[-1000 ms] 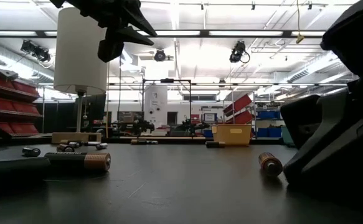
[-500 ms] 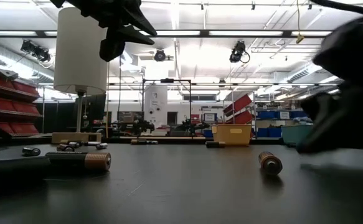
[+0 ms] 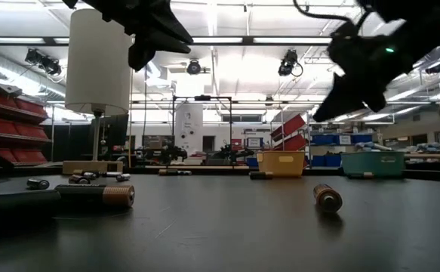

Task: Sort batteries
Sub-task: Put the silver battery into the blue bin, then put the black battery into the yellow bin

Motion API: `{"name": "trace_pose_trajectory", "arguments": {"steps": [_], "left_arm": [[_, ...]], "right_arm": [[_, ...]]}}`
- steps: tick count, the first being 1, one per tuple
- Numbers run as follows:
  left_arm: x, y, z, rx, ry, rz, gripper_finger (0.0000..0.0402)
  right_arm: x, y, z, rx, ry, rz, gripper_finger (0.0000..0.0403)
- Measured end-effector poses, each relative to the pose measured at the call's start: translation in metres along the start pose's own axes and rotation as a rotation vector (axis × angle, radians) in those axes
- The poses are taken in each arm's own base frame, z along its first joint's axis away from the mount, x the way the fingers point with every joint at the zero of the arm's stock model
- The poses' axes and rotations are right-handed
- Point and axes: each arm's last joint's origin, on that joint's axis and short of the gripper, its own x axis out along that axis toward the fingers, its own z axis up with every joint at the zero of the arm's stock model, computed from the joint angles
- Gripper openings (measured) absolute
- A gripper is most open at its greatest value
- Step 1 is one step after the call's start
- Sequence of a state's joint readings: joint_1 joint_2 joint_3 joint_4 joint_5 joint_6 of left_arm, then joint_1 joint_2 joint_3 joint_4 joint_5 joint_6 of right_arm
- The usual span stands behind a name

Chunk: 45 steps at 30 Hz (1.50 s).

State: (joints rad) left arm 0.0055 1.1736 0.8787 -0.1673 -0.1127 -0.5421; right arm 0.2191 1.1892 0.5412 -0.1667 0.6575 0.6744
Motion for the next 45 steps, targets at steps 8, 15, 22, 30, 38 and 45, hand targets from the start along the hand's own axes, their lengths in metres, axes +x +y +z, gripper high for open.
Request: {"name": "trace_pose_trajectory", "arguments": {"steps": [8, 15, 22, 30, 38, 45], "left_arm": [[0.000, 0.000, 0.000, 0.154, -0.001, -0.001, 0.0097], [0.000, -0.005, 0.008, 0.238, -0.091, -0.041, 0.0097], [-0.002, -0.011, 0.017, 0.187, -0.175, -0.119, 0.0097], [-0.002, -0.011, 0.018, 0.166, -0.194, -0.098, 0.0097], [-0.002, -0.010, 0.019, 0.162, -0.210, -0.078, 0.0097], [-0.002, -0.010, 0.019, 0.160, -0.217, -0.062, 0.0097]], "right_arm": [[-0.009, -0.056, 0.078, 0.436, 0.016, -0.338, 0.0029], [-0.012, -0.115, 0.111, 0.596, 0.132, -0.633, 0.0029], [0.006, -0.163, 0.111, 0.726, 0.261, -0.699, 0.0029], [0.029, -0.203, 0.102, 0.776, 0.414, -0.732, 0.0029], [0.046, -0.221, 0.092, 0.745, 0.533, -0.721, 0.0108], [0.044, -0.222, 0.094, 0.710, 0.523, -0.701, 0.0143]]}}
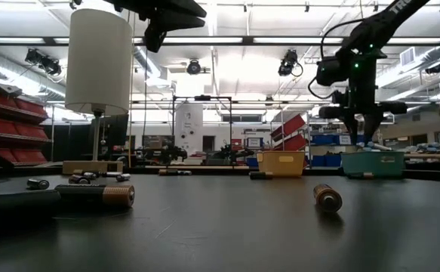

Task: Sort batteries
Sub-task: Put the black battery into the yellow bin

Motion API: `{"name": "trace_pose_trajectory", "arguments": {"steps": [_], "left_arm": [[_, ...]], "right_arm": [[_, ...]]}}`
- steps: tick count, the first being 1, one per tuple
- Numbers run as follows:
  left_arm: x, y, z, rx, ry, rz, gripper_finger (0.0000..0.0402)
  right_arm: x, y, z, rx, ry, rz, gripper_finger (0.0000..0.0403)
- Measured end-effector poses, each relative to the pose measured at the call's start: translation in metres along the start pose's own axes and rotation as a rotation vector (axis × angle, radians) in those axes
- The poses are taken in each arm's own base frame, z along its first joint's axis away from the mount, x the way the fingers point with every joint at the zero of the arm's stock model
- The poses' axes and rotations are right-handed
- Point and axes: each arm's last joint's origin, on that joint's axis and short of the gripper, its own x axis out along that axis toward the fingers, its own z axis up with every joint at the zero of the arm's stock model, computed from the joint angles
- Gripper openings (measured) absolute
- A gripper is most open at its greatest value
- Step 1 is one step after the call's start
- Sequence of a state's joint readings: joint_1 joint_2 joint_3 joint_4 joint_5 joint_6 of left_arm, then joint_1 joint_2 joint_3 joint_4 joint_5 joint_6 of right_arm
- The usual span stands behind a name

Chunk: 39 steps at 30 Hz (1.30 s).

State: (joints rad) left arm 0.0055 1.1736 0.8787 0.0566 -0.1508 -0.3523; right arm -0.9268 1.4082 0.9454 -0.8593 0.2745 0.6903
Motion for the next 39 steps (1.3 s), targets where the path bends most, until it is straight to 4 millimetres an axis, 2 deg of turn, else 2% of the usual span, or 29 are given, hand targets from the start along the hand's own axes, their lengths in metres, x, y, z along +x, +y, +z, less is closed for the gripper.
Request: {"name": "trace_pose_trajectory", "arguments": {"steps": [6, 11, 18, 22, 27, 31, 39], "left_arm": [[0.000, 0.001, 0.000, 0.000, -0.008, 0.021, 0.0097], [0.000, 0.002, 0.001, -0.020, -0.023, 0.053, 0.0097], [0.000, 0.009, 0.003, -0.062, -0.066, 0.174, 0.0097], [0.000, 0.012, 0.004, -0.211, -0.123, 0.251, 0.0097], [0.000, 0.017, 0.001, -0.401, -0.159, 0.347, 0.0097], [0.000, 0.023, -0.003, -0.550, -0.147, 0.381, 0.0097], [0.000, 0.024, -0.007, -0.556, -0.116, 0.398, 0.0097]], "right_arm": [[-0.028, 0.005, 0.000, -0.120, -0.074, 0.109, 0.0140], [-0.050, 0.014, -0.009, -0.229, -0.097, 0.248, 0.0140], [-0.073, 0.043, -0.038, -0.408, -0.149, 0.430, 0.0135], [-0.081, 0.055, -0.054, -0.502, -0.160, 0.485, 0.0135], [-0.072, 0.062, -0.066, -0.611, -0.205, 0.513, 0.0132], [-0.058, 0.068, -0.070, -0.619, -0.215, 0.663, 0.0132], [-0.044, 0.070, -0.096, -0.707, -0.158, 0.711, 0.0136]]}}
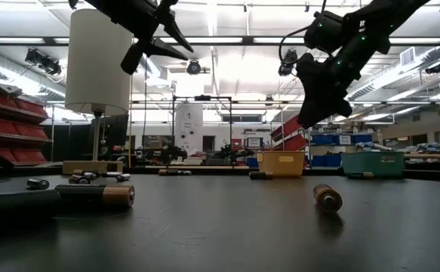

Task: Sort batteries
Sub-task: Put the black battery into the yellow bin

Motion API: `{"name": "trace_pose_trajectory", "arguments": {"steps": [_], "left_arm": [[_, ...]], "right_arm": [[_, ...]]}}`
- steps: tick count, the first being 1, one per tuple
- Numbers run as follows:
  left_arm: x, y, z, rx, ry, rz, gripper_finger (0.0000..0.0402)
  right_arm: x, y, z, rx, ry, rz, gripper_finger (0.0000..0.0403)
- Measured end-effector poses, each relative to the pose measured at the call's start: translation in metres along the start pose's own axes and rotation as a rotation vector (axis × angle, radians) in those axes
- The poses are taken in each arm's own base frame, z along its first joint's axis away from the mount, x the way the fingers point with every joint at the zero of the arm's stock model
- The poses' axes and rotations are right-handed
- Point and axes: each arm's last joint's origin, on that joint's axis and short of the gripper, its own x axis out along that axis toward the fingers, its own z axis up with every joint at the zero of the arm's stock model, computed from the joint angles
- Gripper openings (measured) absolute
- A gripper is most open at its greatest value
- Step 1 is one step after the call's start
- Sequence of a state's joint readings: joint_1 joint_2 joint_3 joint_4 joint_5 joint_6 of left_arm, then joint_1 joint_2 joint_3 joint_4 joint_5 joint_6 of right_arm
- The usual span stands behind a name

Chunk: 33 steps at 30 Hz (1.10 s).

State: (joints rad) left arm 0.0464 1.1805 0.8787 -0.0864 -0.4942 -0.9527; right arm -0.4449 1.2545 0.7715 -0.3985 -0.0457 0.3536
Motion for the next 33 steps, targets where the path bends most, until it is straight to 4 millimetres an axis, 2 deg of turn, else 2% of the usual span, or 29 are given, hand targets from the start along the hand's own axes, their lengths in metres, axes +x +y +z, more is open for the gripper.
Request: {"name": "trace_pose_trajectory", "arguments": {"steps": [4, 7, 15, 18, 22, 27, 33], "left_arm": [[0.000, 0.001, -0.001, 0.004, 0.006, 0.008, 0.0097], [0.000, 0.000, 0.000, 0.001, 0.003, 0.003, 0.0097], [0.000, -0.003, 0.002, -0.007, -0.016, -0.025, 0.0097], [-0.001, -0.004, 0.000, 0.055, 0.004, -0.044, 0.0097], [-0.003, -0.006, -0.006, 0.149, 0.066, -0.074, 0.0097], [-0.005, -0.005, -0.012, 0.196, 0.130, -0.081, 0.0097], [-0.009, -0.007, -0.016, 0.299, 0.247, -0.187, 0.0097]], "right_arm": [[0.004, 0.004, -0.007, -0.008, 0.021, 0.046, 0.0137], [0.002, -0.001, -0.002, 0.007, 0.021, 0.078, 0.0136], [-0.025, -0.019, 0.048, 0.117, -0.140, 0.229, 0.0138], [-0.030, -0.025, 0.058, 0.144, -0.196, 0.277, 0.0136], [-0.031, -0.029, 0.059, 0.145, -0.208, 0.239, 0.0135], [-0.029, -0.030, 0.052, 0.231, -0.141, 0.209, 0.0133], [-0.027, -0.020, 0.047, 0.324, -0.108, 0.180, 0.0130]]}}
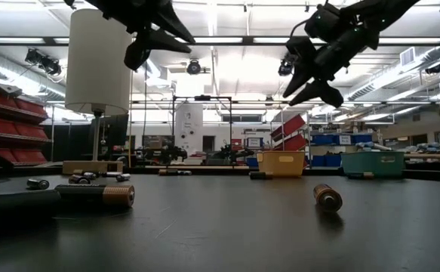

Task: Sort batteries
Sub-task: Put the black battery into the yellow bin

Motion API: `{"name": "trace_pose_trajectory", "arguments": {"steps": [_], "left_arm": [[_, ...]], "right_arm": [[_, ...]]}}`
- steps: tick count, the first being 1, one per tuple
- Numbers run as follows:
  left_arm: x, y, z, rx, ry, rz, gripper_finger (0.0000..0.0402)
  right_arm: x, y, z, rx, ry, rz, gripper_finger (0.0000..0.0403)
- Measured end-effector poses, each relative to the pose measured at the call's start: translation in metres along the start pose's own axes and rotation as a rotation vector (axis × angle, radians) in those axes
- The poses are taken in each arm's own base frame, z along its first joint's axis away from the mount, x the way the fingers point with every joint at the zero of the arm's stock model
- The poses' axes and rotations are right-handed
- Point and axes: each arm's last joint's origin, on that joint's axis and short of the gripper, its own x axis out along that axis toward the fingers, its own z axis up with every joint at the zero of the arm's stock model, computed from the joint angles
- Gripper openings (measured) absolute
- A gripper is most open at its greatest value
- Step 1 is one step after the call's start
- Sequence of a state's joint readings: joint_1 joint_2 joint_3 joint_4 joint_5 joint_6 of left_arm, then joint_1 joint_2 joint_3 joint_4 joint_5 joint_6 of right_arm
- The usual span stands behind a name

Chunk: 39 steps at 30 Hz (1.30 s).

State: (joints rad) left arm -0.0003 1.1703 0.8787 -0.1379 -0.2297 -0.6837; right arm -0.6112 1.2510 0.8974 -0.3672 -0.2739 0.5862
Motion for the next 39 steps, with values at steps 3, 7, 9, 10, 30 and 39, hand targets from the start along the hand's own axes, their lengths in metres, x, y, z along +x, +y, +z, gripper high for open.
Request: {"name": "trace_pose_trajectory", "arguments": {"steps": [3, 7, 9, 10, 30, 39], "left_arm": [[-0.004, 0.001, 0.003, 0.029, 0.021, -0.035, 0.0097], [-0.010, 0.005, 0.009, 0.050, 0.006, -0.035, 0.0097], [-0.011, 0.007, 0.012, 0.062, -0.012, -0.033, 0.0097], [-0.012, 0.008, 0.014, 0.071, -0.023, -0.032, 0.0097], [-0.018, -0.009, 0.004, -0.131, -0.011, -0.095, 0.0097], [-0.020, -0.017, -0.003, -0.129, -0.058, -0.050, 0.0097]], "right_arm": [[0.003, 0.010, -0.007, 0.017, 0.016, 0.009, 0.0130], [0.008, 0.031, -0.021, -0.030, 0.030, 0.039, 0.0130], [0.010, 0.041, -0.027, -0.088, 0.019, 0.051, 0.0130], [0.010, 0.045, -0.030, -0.130, 0.017, 0.053, 0.0130], [0.079, 0.046, -0.059, -0.733, -0.040, 0.098, 0.0130], [0.104, 0.011, -0.080, -0.847, 0.105, 0.014, 0.0130]]}}
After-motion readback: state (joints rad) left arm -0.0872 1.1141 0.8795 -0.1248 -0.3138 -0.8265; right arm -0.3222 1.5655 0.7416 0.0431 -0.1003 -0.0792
